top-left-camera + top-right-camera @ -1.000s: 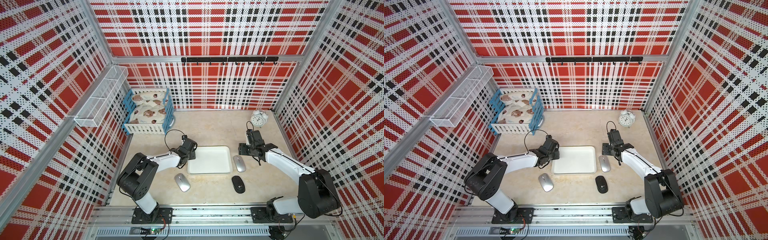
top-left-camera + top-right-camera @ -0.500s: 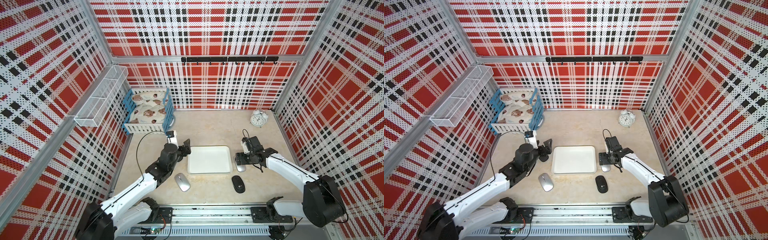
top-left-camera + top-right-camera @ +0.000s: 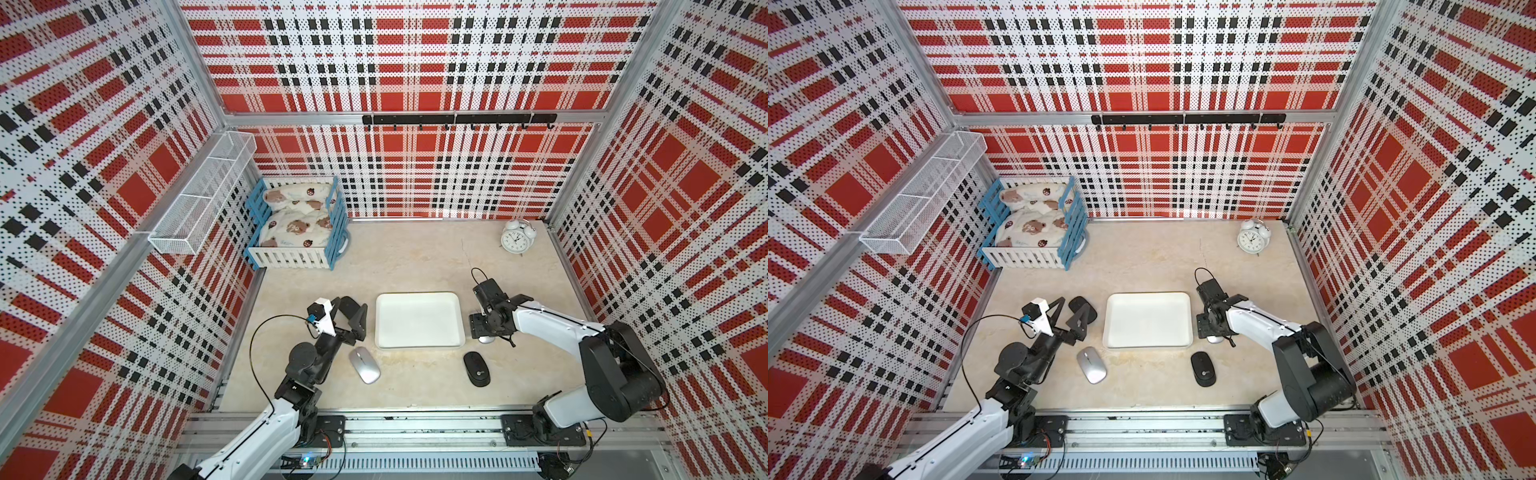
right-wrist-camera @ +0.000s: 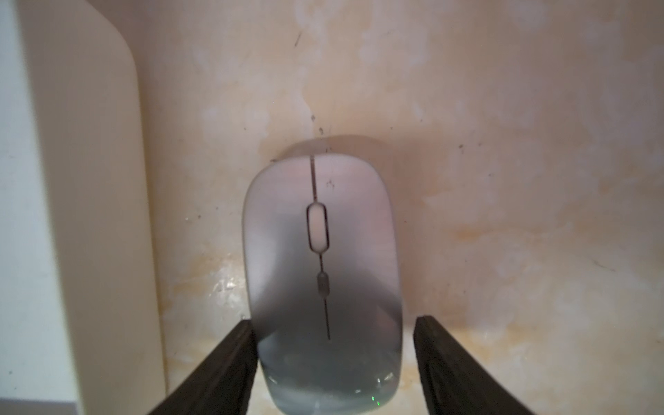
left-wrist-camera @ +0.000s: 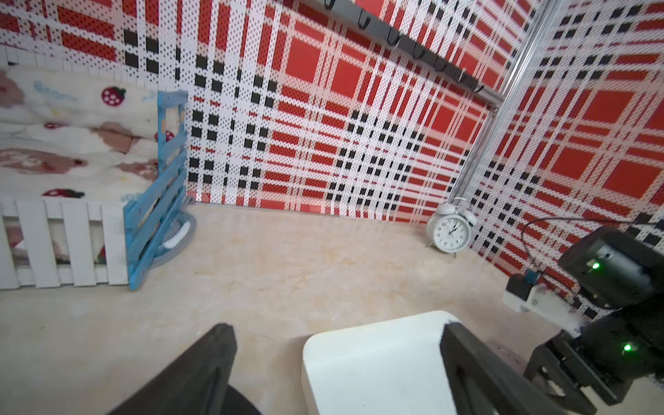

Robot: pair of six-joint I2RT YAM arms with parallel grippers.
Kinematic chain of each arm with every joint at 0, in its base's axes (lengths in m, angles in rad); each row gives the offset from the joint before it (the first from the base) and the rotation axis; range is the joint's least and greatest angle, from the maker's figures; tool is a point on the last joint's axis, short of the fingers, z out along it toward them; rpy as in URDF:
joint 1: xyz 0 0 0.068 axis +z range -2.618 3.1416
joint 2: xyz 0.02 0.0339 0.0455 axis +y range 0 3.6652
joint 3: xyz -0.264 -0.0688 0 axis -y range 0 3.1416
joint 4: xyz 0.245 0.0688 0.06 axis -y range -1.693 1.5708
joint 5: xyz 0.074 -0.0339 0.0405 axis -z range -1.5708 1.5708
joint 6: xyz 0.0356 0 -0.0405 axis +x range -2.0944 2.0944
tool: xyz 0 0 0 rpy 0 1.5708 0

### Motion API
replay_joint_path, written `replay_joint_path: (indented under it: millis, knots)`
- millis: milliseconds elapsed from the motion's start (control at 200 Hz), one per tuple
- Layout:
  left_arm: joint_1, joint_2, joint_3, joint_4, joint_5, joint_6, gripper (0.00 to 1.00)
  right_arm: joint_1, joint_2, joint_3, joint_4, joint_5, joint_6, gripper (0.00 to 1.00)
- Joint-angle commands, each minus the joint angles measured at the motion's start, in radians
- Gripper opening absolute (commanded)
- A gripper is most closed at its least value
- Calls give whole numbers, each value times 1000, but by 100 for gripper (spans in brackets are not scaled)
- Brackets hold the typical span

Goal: Put the mouse in the storage box
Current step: Pick up the mouse from the center of the board.

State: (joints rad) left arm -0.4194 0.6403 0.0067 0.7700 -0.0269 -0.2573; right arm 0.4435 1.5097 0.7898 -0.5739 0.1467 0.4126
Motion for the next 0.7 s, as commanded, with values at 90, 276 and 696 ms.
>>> replay_joint_path:
  millis: [90, 276, 696]
  knots:
    - [21, 109, -57, 97, 56, 6, 97, 9, 46, 3, 25, -2, 22, 67]
    - [20, 264, 3, 98, 110, 3, 96, 9, 30, 14, 8, 19, 34, 60]
    - [-5, 233, -31, 125, -3, -34, 95, 9, -80, 185, -114, 53, 30, 55]
